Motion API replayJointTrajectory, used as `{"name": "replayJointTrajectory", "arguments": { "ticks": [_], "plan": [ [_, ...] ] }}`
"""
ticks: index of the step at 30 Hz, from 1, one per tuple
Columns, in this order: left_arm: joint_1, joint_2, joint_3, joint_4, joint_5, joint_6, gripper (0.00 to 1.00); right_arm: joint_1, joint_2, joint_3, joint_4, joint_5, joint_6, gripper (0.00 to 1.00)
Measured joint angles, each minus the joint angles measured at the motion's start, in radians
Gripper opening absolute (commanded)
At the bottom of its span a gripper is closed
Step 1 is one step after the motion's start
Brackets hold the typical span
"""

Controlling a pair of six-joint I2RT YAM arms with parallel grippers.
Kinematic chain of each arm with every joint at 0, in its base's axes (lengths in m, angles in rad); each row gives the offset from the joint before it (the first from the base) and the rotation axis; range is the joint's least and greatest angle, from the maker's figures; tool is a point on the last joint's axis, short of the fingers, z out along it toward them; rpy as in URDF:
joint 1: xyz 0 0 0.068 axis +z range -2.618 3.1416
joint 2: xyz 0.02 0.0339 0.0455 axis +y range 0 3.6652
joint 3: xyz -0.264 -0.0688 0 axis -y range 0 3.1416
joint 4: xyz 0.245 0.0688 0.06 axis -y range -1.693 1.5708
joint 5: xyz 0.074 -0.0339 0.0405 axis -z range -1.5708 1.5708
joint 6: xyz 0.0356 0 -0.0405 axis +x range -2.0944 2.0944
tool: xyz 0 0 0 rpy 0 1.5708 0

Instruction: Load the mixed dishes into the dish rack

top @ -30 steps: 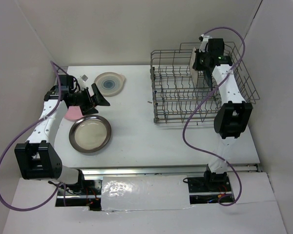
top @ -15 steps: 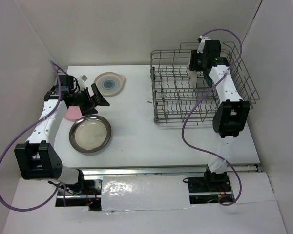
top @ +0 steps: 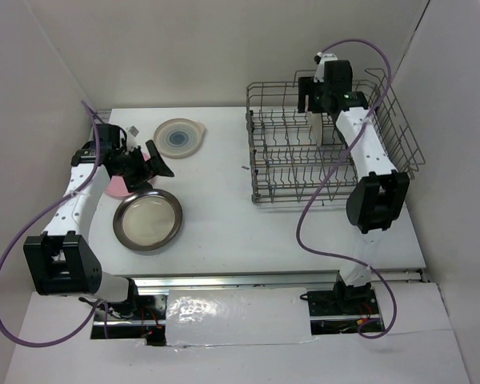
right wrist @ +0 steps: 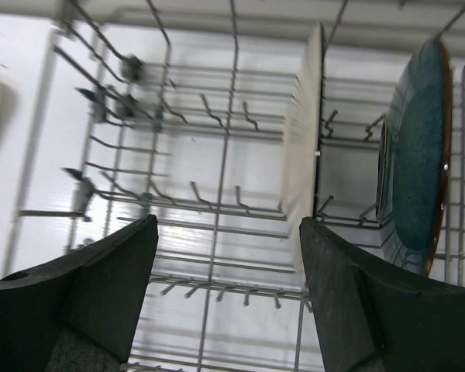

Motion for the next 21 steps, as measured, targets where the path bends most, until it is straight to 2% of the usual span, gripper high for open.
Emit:
{"name": "replayJointTrajectory", "arguments": {
  "ticks": [8, 12, 16, 21],
  "plan": [
    [0.115, 0.006, -0.027, -0.026, -0.09, -0.012, 0.99, 0.142, -0.298, -0.045, 0.031, 0.048, 0.034, 0.85],
    [0.126, 0.065, -0.01, -0.016, -0.087, -0.055, 0.93, 0.232, -0.443, -0.088, 0.074, 0.07, 0.046, 0.85],
    [0.127, 0.256, 0.128, 0.002, -0.065, -0.114, 0.88, 0.319, -0.539, -0.199, 0.087, 0.107, 0.058, 0.85],
    [0.1, 0.529, 0.454, -0.02, -0.145, -0.187, 0.82, 0.406, -0.605, -0.378, 0.087, 0.141, 0.084, 0.85]
  ]
}}
